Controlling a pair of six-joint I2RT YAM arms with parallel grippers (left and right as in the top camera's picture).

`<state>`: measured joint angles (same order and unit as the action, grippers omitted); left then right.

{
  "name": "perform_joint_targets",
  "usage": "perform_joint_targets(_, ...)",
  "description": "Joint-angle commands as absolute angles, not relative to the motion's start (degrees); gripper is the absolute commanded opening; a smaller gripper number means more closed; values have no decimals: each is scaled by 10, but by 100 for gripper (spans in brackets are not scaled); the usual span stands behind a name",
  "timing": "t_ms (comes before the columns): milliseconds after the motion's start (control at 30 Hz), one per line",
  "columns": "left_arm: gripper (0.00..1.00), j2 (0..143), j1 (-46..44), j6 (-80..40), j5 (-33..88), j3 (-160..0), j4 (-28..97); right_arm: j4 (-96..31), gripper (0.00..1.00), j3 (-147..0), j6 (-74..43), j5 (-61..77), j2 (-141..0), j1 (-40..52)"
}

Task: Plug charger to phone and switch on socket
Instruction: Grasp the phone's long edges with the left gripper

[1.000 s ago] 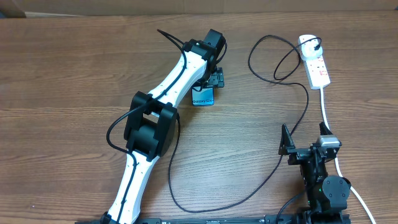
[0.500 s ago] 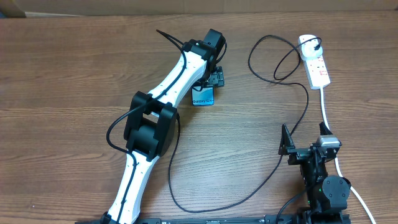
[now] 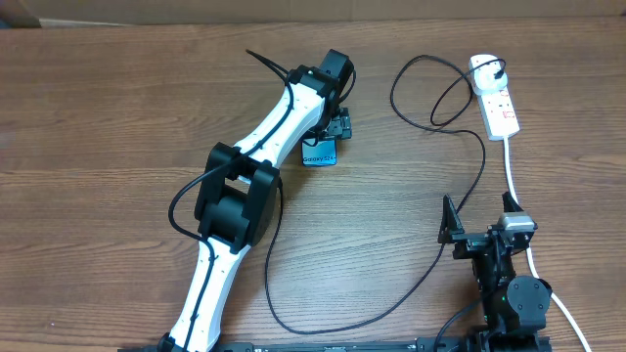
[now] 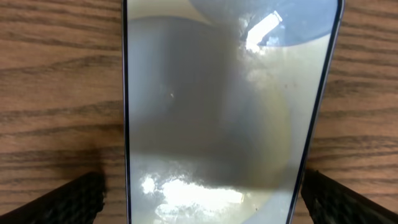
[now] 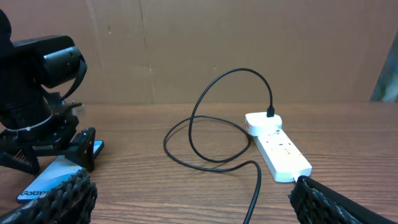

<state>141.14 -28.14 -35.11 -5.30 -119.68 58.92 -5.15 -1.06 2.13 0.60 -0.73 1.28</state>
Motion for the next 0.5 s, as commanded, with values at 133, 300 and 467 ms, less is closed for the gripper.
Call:
perform_joint_targets(133, 99, 1422, -285, -358, -44, -1138, 555, -48, 100, -5, 19, 1, -2, 17)
perform_joint_targets(300, 89, 1422, -285, -358, -45, -1133, 552, -48, 100, -5, 19, 1, -2, 17)
perform_joint_targets(467, 100, 1422, -285, -358, -45, -1133, 552, -48, 100, -5, 19, 1, -2, 17)
